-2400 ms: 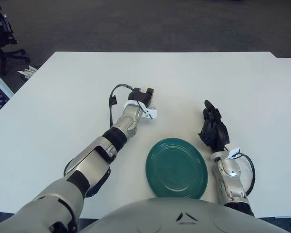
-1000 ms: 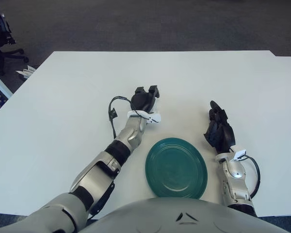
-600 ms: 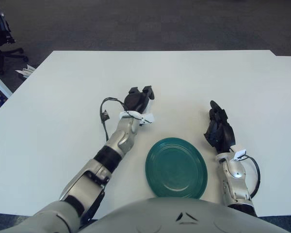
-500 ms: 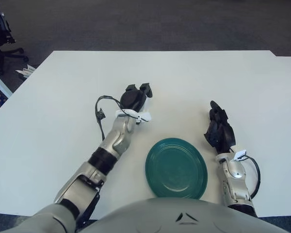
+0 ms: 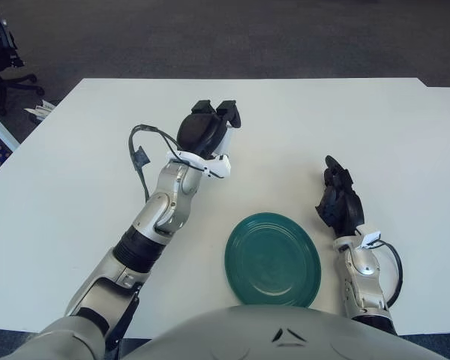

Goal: Put the charger into the plate.

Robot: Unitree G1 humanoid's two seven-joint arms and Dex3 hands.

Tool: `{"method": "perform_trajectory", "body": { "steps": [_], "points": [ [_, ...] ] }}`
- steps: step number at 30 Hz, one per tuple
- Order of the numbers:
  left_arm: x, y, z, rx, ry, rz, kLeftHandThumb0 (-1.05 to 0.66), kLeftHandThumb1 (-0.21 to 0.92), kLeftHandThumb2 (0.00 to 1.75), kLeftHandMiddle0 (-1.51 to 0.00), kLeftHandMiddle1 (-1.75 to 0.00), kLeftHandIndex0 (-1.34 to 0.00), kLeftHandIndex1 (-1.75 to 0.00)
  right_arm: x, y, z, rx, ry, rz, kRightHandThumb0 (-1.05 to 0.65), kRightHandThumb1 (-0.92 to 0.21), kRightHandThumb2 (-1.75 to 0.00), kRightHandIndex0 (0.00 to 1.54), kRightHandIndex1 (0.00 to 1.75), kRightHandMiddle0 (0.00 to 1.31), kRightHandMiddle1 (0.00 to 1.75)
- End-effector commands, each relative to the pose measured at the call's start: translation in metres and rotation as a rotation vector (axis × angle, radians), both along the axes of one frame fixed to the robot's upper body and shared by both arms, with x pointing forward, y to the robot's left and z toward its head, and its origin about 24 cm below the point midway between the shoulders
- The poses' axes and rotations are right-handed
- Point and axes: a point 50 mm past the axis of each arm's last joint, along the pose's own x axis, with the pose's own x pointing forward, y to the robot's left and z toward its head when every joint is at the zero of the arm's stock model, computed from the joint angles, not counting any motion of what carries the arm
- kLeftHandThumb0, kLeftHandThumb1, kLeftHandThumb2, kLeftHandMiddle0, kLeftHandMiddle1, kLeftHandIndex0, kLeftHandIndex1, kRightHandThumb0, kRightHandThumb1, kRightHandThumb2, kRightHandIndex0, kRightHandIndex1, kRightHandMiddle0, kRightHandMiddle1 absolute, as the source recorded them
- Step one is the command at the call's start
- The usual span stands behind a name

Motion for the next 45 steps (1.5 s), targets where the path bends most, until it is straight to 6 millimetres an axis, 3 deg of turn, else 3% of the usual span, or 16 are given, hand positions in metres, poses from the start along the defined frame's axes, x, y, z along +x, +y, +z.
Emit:
{"method": "perform_trajectory", "body": {
  "steps": [1,13,25,35,45],
  "points": [
    [-0.007,-0.001,0.003,0.032,-0.030,-0.036,0.00,0.01,1.66,-0.81,-1.75,-0.65,-1.72,-0.052,-0.004,-0.064,0.057,0.397,-0.060,-0.79,-0.92,-0.94,0.16,0.00,0.00,0.36],
    [-0.040,-0.018,0.011,0.076,-0.033,-0.208,0.00,-0.01,1.69,-0.83,-1.75,-0.66,-1.74,-0.053,-0.001,-0.065,0.058,0.401,-0.057,-0.78,-0.92,-0.95,0.16,0.00,0.00,0.36],
    [-0.083,-0.035,-0.005,0.196,0.139,-0.384,0.00,0.01,1.67,-0.82,-1.73,-0.64,-1.75,-0.056,0.002,-0.066,0.044,0.399,-0.033,-0.79,-0.92,-0.95,0.15,0.00,0.00,0.36],
    [-0.101,-0.041,-0.012,0.281,0.170,-0.500,0.00,0.01,1.66,-0.84,-1.71,-0.63,-1.75,-0.054,0.002,-0.064,0.009,0.373,-0.022,-0.77,-0.92,-0.96,0.15,0.00,0.00,0.37],
    [-0.117,-0.047,-0.021,0.254,0.152,-0.634,0.00,0.01,1.66,-0.85,-1.70,-0.63,-1.75,-0.055,0.008,-0.065,0.037,0.376,-0.023,-0.72,-0.92,-0.98,0.15,0.01,0.00,0.39]
  ]
}}
